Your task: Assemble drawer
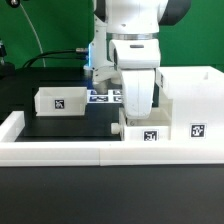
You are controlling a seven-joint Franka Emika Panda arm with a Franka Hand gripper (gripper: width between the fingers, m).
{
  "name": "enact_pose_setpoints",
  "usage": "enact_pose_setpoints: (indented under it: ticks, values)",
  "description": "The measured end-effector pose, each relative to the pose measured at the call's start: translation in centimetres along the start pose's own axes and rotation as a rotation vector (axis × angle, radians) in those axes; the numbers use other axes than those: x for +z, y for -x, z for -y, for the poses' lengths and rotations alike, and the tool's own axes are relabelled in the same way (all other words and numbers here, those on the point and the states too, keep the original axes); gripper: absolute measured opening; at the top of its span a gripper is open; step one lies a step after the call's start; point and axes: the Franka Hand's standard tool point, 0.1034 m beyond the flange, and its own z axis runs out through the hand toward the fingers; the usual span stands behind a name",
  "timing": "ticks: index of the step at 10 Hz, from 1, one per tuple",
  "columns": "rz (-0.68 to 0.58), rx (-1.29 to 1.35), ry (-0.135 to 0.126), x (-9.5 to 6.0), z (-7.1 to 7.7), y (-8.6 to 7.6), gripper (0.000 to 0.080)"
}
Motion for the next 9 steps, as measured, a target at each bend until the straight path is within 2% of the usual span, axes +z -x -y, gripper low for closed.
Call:
enact_pose_setpoints:
  ticks: [5, 6, 7, 9]
  values:
    - [0.0, 0.068, 0.0, 0.0, 0.0, -0.6, 0.0042]
    - [0.0, 0.069, 0.0, 0.0, 0.0, -0.6, 0.011]
    - [0.001, 0.072, -0.001, -0.1, 0.0, -0.4, 0.011]
    - [0.005, 0.087, 0.005, -1.3, -0.4, -0.7, 0.0481]
